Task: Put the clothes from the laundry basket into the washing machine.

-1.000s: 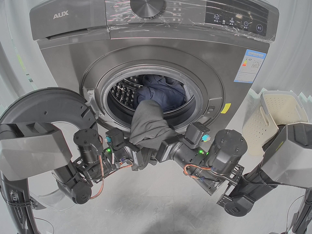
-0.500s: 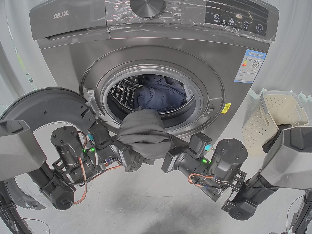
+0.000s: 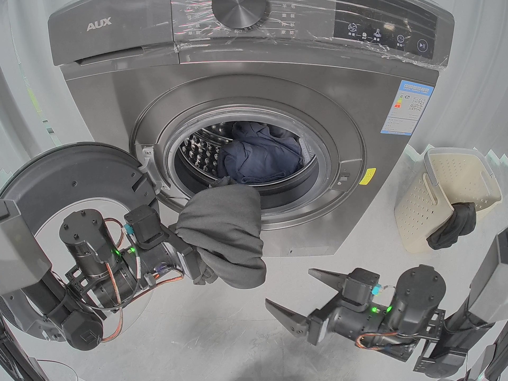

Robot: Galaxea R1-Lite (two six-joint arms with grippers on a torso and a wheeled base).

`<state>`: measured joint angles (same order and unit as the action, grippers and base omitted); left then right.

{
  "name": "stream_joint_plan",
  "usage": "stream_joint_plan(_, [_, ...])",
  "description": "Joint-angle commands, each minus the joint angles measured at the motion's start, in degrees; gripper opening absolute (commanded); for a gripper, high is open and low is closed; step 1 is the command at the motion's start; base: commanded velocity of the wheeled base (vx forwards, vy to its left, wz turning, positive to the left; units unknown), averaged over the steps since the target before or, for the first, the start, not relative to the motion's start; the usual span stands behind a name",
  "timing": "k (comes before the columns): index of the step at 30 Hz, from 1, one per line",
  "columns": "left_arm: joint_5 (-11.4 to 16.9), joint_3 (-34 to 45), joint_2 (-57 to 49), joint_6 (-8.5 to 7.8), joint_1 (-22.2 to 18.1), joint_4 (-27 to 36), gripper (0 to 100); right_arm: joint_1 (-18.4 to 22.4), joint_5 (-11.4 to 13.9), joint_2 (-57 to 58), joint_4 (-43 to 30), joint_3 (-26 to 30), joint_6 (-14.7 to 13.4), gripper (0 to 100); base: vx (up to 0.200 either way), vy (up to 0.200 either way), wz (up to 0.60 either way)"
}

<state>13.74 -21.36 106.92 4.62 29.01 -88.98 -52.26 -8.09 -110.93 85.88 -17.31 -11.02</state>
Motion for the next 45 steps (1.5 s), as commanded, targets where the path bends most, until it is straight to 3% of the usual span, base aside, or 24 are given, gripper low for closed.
stream_joint_plan(1, [-0.03,1.32,-1.45,-0.49,-0.45,-0.05,0,0.05,0.98,6.26,0.25,7.47,0.12,100,0.000,0.000,0.00])
stream_joint_plan(6, [-0.20,3.25,-3.56,-0.40,-0.62,-0.05,0,4.10,0.62,6.34,0.25,7.64,0.47,100,0.000,0.000,0.00])
stream_joint_plan(11, [0.41,5.80,-5.94,-2.77,-3.96,0.03,0,7.17,0.80,5.73,0.16,8.26,0.21,100,0.000,0.000,0.00])
stream_joint_plan(14, [0.41,5.98,-6.03,-2.77,-5.37,0.03,0,8.67,0.98,5.73,-0.01,8.26,0.47,100,0.000,0.000,0.00])
stream_joint_plan(22, [-0.03,7.12,-5.50,-3.13,-4.05,0.03,0,7.88,0.98,5.73,0.16,8.17,0.12,100,0.000,0.000,0.00])
stream_joint_plan(26, [0.15,7.21,-5.50,-2.34,-3.96,0.03,0,7.79,0.98,5.64,0.07,8.17,0.03,100,0.000,0.000,0.00])
stream_joint_plan(43, [-0.03,6.86,-2.95,-3.13,-1.42,0.03,0,4.62,0.89,4.50,-0.37,9.14,-0.84,100,0.176,0.000,0.00])
stream_joint_plan(45, [-0.29,7.12,-2.07,-3.21,-0.45,-0.05,0,3.04,1.06,4.59,-0.45,12.92,-0.58,100,0.000,0.000,0.00])
